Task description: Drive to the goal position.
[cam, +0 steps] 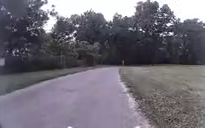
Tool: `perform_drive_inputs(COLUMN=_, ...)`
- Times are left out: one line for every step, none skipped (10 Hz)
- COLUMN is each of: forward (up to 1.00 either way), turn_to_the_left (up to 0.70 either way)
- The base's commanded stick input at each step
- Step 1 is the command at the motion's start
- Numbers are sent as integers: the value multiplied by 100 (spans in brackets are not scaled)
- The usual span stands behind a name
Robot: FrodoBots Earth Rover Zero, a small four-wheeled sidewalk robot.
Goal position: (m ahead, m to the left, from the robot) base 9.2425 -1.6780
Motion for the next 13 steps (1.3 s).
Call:
perform_drive_inputs(forward=70, turn_to_the_left=1)
perform_drive_inputs(forward=70, turn_to_the_left=1)
perform_drive_inputs(forward=70, turn_to_the_left=1)
perform_drive_inputs(forward=70, turn_to_the_left=1)
perform_drive_inputs(forward=70, turn_to_the_left=1)
perform_drive_inputs(forward=70, turn_to_the_left=1)
perform_drive_inputs(forward=70, turn_to_the_left=1)
perform_drive_inputs(forward=70, turn_to_the_left=1)
perform_drive_inputs(forward=70, turn_to_the_left=1)
perform_drive_inputs(forward=70, turn_to_the_left=1)
perform_drive_inputs(forward=70, turn_to_the_left=1)
perform_drive_inputs(forward=70, turn_to_the_left=1)
perform_drive_inputs(forward=70, turn_to_the_left=1)
